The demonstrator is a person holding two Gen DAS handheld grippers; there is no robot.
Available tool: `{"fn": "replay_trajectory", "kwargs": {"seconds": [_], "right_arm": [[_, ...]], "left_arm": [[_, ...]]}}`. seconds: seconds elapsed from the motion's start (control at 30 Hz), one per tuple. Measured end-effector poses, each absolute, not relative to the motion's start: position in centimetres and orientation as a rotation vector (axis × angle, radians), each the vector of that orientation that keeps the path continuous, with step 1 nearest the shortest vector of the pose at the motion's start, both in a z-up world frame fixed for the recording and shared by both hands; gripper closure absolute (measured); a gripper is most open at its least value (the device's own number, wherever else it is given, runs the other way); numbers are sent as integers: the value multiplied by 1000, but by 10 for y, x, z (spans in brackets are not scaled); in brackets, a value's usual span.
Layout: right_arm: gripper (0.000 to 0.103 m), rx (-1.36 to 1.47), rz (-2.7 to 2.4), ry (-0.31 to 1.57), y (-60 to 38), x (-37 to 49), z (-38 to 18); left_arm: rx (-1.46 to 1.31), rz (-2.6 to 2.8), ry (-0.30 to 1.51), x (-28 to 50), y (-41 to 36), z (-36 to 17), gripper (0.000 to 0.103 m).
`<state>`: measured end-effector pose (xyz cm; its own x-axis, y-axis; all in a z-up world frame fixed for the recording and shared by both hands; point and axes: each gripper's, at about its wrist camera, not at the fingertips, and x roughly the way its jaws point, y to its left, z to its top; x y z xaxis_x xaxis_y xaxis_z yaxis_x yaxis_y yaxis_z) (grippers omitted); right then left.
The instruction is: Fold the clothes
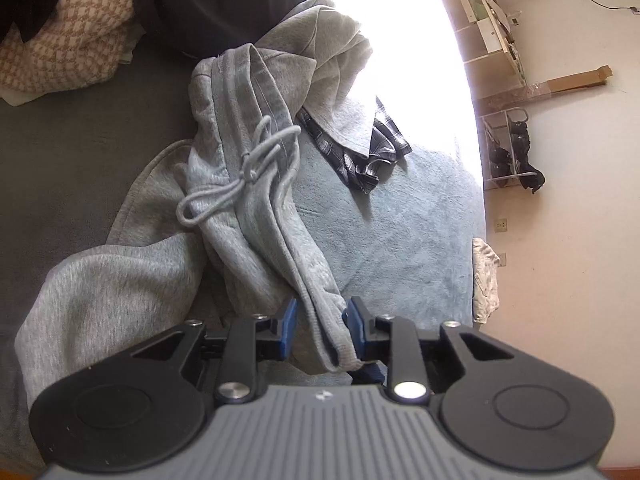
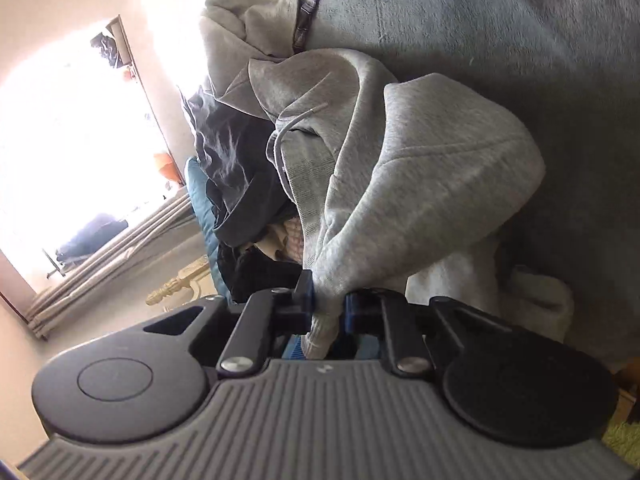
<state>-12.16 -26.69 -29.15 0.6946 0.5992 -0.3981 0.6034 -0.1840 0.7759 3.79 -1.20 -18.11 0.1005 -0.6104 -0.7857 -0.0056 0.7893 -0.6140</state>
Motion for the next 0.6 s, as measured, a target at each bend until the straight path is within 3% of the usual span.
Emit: {"fn": "replay_trajectory", "kwargs": {"seconds": [0.17, 0.37, 0.6], "right_arm": [[91, 1584, 72, 1031, -291, -113, -274], [93, 1268, 164, 1120, -316, -110, -235], [93, 992, 199, 1173, -345, -105, -191]], "left_arm": [[-445, -410, 1384, 70, -13, -178, 67], [-18, -369, 1247, 109, -46, -174, 58], [214, -484, 1228, 134, -86, -197, 50]]}}
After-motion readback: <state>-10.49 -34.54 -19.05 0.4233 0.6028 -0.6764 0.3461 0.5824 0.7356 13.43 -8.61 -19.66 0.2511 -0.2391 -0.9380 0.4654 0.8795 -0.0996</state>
